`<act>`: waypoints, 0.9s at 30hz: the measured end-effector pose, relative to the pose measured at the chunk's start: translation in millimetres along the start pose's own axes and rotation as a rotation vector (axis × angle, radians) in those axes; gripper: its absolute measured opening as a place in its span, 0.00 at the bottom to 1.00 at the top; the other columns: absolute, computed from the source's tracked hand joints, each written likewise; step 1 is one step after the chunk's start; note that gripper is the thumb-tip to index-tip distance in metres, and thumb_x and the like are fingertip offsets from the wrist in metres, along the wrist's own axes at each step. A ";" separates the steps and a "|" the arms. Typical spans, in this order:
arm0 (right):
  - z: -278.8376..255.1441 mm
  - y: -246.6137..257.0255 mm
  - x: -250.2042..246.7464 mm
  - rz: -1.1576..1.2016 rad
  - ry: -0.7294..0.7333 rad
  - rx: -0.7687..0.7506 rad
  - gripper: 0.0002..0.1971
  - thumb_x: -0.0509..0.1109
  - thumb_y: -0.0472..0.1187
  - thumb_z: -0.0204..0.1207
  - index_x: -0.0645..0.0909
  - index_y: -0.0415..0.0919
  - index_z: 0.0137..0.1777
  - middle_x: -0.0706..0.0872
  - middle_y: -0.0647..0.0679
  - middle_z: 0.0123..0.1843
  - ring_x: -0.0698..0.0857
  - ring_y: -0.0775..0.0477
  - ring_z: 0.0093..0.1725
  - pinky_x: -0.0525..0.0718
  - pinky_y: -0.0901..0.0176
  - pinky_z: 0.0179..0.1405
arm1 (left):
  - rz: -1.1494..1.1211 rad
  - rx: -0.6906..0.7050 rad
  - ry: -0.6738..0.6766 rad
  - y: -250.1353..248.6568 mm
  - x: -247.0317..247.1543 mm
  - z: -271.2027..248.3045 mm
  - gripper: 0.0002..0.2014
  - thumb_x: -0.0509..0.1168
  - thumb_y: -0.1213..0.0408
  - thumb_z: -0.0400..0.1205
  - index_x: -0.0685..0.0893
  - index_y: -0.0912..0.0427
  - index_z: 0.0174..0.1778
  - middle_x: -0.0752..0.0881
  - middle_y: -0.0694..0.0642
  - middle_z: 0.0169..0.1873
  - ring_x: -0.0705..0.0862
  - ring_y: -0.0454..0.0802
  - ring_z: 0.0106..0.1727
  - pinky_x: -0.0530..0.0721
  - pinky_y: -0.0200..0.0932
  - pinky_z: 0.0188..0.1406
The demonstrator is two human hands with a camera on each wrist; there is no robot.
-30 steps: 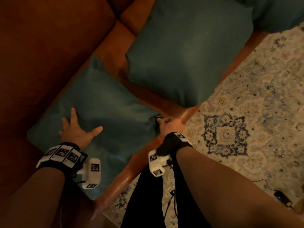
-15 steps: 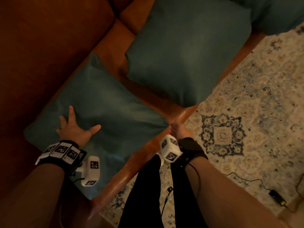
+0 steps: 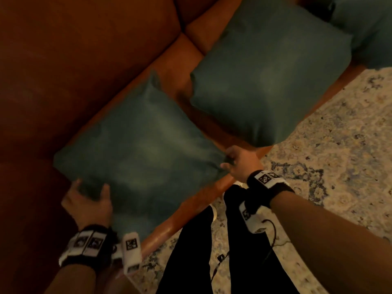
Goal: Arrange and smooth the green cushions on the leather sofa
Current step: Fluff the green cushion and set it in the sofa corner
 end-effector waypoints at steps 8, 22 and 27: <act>13.1 2.3 -4.0 -0.005 0.045 0.111 0.08 0.72 0.34 0.75 0.82 0.47 0.50 0.84 0.48 0.47 0.84 0.41 0.56 0.74 0.61 0.49 | -0.032 -0.367 0.711 110.4 57.8 -82.1 0.27 0.74 0.69 0.72 0.75 0.62 0.67 0.83 0.59 0.59 0.81 0.59 0.59 0.78 0.50 0.61; 8.9 111.4 -68.0 -0.306 -0.052 -0.127 0.06 0.76 0.43 0.72 0.84 0.47 0.48 0.90 0.41 0.54 0.87 0.37 0.57 0.80 0.48 0.59 | -0.355 -0.320 0.533 132.1 28.1 -43.6 0.18 0.61 0.71 0.81 0.77 0.64 0.67 0.85 0.59 0.47 0.82 0.58 0.48 0.77 0.38 0.44; 108.5 214.4 -57.3 0.066 -0.055 -0.146 0.36 0.74 0.79 0.49 0.81 0.53 0.50 0.89 0.46 0.55 0.87 0.41 0.57 0.84 0.40 0.59 | -0.882 -0.603 0.166 86.2 18.3 52.6 0.11 0.59 0.59 0.86 0.80 0.55 0.61 0.83 0.58 0.46 0.86 0.49 0.39 0.81 0.42 0.35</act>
Point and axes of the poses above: each hand's wrist, its own z-axis towards the middle knuckle, its own x-axis out of the palm, y = z × x, the point moved 5 cm from there along z, towards the middle knuckle
